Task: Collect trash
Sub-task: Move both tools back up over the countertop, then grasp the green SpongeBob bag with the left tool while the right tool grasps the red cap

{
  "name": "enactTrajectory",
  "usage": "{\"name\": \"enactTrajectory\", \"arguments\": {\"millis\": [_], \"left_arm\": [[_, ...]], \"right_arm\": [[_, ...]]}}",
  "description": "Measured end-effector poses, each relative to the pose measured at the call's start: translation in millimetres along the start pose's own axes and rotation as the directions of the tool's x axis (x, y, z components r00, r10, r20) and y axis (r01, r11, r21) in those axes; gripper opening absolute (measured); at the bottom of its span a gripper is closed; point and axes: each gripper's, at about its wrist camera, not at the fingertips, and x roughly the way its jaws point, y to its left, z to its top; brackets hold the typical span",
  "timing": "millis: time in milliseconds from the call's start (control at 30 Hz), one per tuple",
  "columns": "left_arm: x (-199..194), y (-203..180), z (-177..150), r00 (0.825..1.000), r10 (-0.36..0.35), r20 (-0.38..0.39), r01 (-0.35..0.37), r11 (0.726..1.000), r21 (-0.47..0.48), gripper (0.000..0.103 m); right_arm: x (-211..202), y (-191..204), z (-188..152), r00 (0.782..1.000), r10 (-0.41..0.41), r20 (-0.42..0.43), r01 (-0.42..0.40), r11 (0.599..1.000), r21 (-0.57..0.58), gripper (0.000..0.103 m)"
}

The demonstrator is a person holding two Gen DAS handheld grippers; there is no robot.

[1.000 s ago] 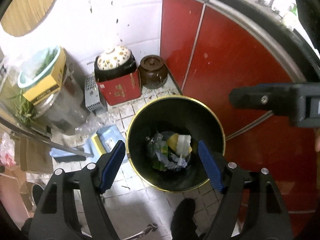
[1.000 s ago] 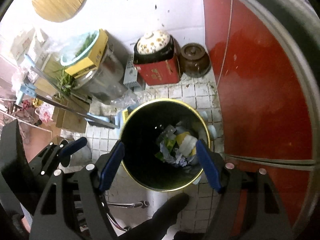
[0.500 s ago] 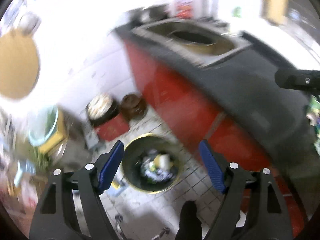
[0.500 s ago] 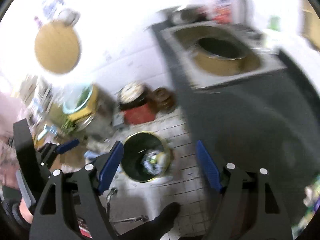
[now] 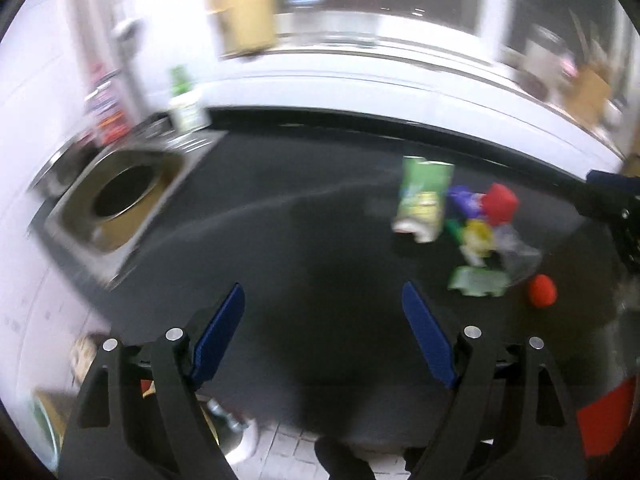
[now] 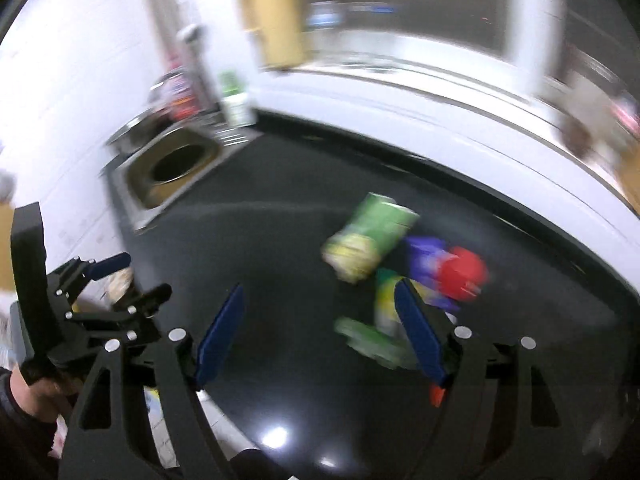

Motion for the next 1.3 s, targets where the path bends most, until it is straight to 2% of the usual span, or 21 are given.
{"name": "enactTrajectory", "arguments": {"millis": [133,233,367,500,667,933,1300], "left_arm": [[11,-47,14,0.998,-0.063,0.0,0.063,0.994,0.094,0.079],[15,-67,20,0.996,-0.087,-0.001,0.086,0.988,0.131,0.079],[21,-81,25,0.996,-0.094,-0.01,0.094,0.983,0.158,0.079],[33,-85,30,0.996,-0.087,-0.029,0.091,0.983,0.161,0.079],[55,-83,37,0.996,-0.077,-0.051,0.084,0.984,0.156,0.079],[118,-96,58,0.993,-0.074,-0.087,0.087,0.983,0.161,0.079],[202,-104,85,0.981,-0.097,-0.167,0.124,0.98,0.158,0.079]], "right_arm": [[-18,-53,-23,0.997,-0.071,0.002,0.071,0.994,0.086,0.074],[-23,-79,-34,0.996,-0.089,0.0,0.088,0.987,0.132,0.074],[-25,-89,-42,0.996,-0.088,-0.002,0.088,0.984,0.155,0.074],[-13,-88,-35,0.998,-0.067,-0.015,0.069,0.985,0.161,0.074],[14,-92,-25,0.999,-0.033,-0.04,0.039,0.987,0.158,0.074],[78,-112,-7,0.995,-0.01,-0.102,0.026,0.988,0.155,0.074],[176,-146,17,0.972,0.035,-0.232,0.008,0.983,0.184,0.074]]}}
